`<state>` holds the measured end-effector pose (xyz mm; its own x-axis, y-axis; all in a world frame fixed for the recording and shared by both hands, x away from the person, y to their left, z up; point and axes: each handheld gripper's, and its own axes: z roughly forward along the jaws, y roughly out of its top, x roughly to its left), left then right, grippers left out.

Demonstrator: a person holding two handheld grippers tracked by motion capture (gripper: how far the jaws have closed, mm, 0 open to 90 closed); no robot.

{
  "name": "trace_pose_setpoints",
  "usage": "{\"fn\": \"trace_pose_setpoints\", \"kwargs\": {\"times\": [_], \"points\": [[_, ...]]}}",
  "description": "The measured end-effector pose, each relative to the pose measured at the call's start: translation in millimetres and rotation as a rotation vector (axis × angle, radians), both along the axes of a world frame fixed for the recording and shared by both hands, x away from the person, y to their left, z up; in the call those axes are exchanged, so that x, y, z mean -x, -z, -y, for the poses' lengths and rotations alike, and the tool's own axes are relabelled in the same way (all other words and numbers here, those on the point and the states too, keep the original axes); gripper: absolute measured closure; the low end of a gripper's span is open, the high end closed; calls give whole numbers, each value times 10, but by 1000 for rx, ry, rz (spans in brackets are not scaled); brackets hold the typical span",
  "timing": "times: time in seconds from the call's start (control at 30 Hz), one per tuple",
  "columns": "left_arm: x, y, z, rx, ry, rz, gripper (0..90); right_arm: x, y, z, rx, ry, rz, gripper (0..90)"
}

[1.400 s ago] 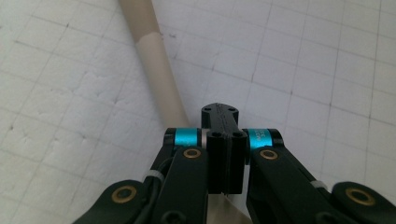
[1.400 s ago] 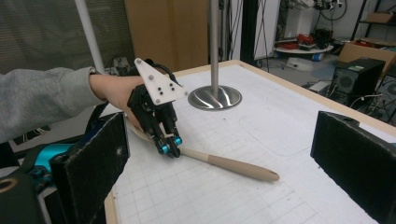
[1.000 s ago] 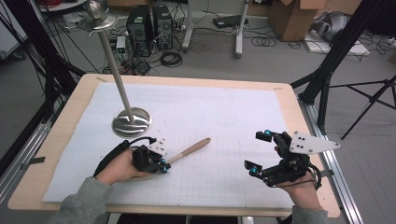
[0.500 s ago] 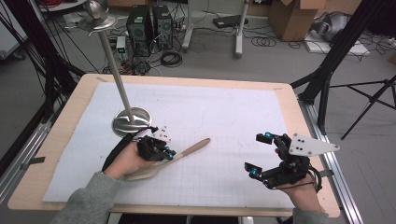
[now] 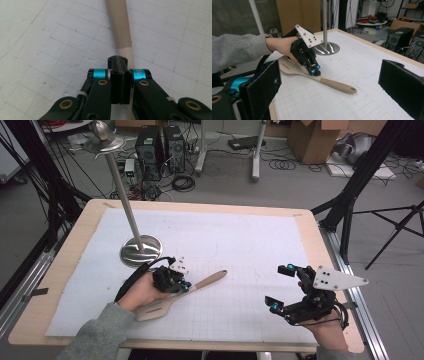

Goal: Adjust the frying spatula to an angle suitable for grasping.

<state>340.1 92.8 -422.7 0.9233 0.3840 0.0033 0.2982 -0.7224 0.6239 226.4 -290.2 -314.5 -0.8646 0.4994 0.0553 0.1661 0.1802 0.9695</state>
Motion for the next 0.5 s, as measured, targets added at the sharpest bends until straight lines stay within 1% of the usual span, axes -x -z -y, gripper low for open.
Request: {"fn": "trace_pose_setpoints", "kwargs": {"times": [0.07, 0.13, 0.17, 0.27, 0.3, 0.33, 0.37, 0.4, 0.43, 0.5], "points": [[2, 5, 4, 3, 6, 1, 895, 1, 1, -3, 0, -2, -4, 34], [8, 3, 4, 2, 21, 9, 895, -7, 5, -9, 0, -6, 3, 33], [13, 4, 7, 8, 23, 10, 895, -3, 4, -12, -1, -6, -5, 34], [22, 4, 14, 12, 51, 9, 895, -11, 6, -13, 4, -5, 0, 34], [30, 5, 21, 19, 52, 7, 896, -9, 7, -14, 4, -5, -4, 34], [30, 5, 21, 19, 52, 7, 895, -9, 7, -14, 4, -5, -4, 34], [30, 4, 22, 15, 62, 11, 895, -9, 8, -15, 4, -6, -5, 34], [39, 8, 31, 24, 60, 7, 895, -10, 10, -15, 5, -6, -5, 33], [42, 7, 37, 10, 68, 8, 895, -9, 12, -17, 3, -5, -7, 34], [44, 17, 44, 6, 70, 15, 895, -10, 14, -14, 5, -5, -6, 33]]}}
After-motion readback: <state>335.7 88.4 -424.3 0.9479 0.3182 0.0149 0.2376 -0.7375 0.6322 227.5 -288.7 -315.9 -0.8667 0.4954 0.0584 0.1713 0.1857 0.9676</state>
